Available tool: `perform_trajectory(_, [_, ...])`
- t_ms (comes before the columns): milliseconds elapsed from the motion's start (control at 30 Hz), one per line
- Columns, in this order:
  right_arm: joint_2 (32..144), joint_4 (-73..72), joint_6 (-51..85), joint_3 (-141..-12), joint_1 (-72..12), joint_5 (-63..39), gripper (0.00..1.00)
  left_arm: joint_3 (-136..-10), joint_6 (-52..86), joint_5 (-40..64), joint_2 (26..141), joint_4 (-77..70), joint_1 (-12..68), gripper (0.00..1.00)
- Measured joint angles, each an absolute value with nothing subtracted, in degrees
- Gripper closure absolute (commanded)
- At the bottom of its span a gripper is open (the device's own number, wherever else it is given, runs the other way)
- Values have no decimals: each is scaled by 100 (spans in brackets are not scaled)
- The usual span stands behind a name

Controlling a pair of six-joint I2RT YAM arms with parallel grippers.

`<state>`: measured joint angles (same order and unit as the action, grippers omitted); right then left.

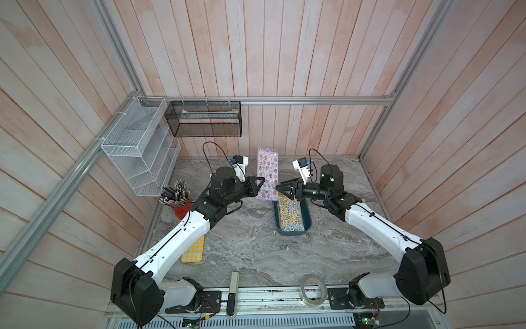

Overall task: Take the stickers out of the storage box
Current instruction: Pick up the sticker from the storage box, then place the sticker at the center of the board.

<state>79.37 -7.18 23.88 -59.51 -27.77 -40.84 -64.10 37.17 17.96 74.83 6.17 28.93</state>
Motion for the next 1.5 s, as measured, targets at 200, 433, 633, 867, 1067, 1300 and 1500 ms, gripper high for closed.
perform_trajectory(200, [7450,-235,1949,-5929,-2777,-3374,36,-6720,3592,1684,7730,1085,2263,100])
perform_trajectory(433, [6744,-117,1516,-5631,-2777,-2593,32,-7078,3118,810,8309,1850,1927,100])
perform_trajectory(633, [6541,-3,1229,-5505,-2777,-2071,30,-7437,2617,134,9094,2200,1841,100])
perform_trajectory(867, [6545,45,1133,-5465,-2777,-1911,32,-8036,2259,106,10191,2386,1544,100])
perform_trajectory(1067, [6657,58,1133,-5422,-2777,-1909,32,-8152,2204,327,10766,2357,1317,100])
perform_trajectory(1300, [6823,47,1138,-5422,-2777,-1911,32,-8433,2206,541,11325,2355,1118,100])
perform_trajectory(1500, [7085,167,1160,-5642,-2777,-1911,33,-8499,2206,661,11653,2399,1083,100])
